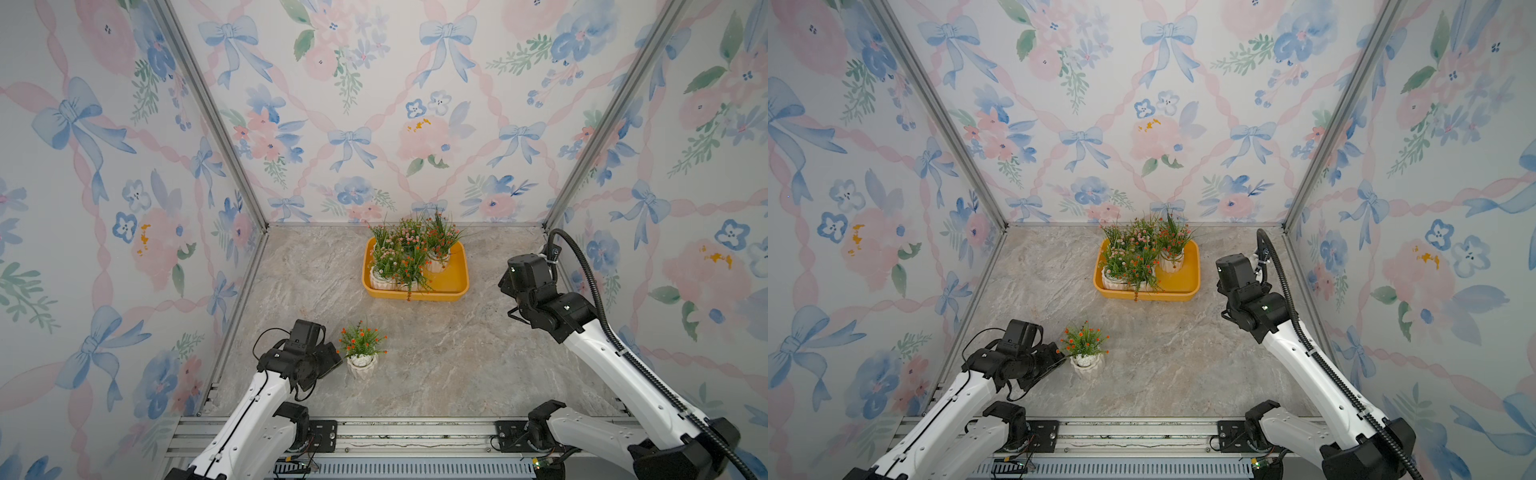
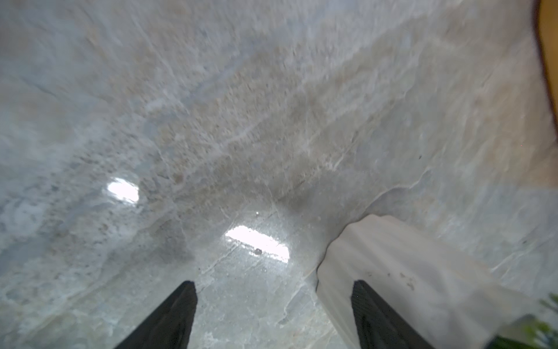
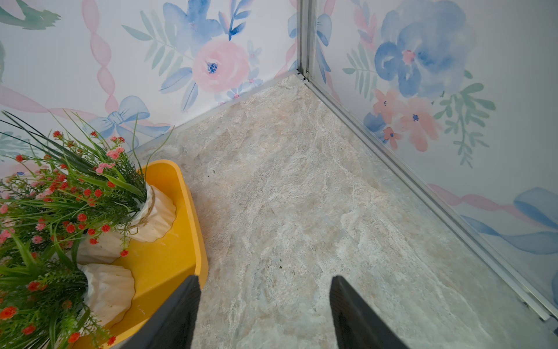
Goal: Put the potted gypsophila into the storage box
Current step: Move the baby's breath potted plant to the center of the board.
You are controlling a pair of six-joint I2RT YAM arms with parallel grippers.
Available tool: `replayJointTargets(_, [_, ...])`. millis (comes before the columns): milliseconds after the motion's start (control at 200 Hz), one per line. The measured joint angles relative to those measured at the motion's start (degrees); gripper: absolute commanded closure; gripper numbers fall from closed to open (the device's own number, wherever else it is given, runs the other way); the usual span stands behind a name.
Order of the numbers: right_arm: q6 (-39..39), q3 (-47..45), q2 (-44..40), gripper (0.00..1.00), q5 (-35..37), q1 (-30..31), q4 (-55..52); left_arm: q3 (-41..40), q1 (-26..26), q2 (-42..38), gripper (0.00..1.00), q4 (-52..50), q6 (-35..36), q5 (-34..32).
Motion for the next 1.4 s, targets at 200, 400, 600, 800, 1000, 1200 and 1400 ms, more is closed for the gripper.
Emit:
replayJointTargets(200, [-1.9,0.0,-0.6,0.26,0.0,-0.2,-0.2,0.0,-9.1,2.2,0.11,-1.2,-2.8,-1.5])
replayJointTargets(400, [-2.4,-1.0,-2.1,0.25,-1.3,-1.6,-0.2,2.6,-9.9,6.1,0.07,-0.7,-2.4,-3.5])
replayJointTargets(600, [-3.0,-3.1,-2.1,0.17,-7.0,-2.6,-0.6,9.2,-11.0,18.2,0.05,4.8,2.4,-3.3])
replayJointTargets(800, [-3.1,-5.2,-3.0,0.03,-10.4,-2.7,-1.3,13.3,-17.4,25.8,0.04,8.9,4.7,-1.0])
replayJointTargets(1000, [-2.7,-7.5,-6.8,0.03,-13.1,-3.4,-1.5,18.8,-22.4,33.1,0.04,11.7,5.6,1.4])
replayJointTargets(1200, [-0.7,-11.1,-8.6,0.03,-15.8,-2.8,-2.3,26.4,-24.8,42.9,0.04,14.1,6.4,2.8])
replayJointTargets(1400, [2.3,-15.2,-10.1,0.03,-18.4,-0.9,-3.4,35.3,-28.6,51.8,0.04,16.5,8.4,4.3])
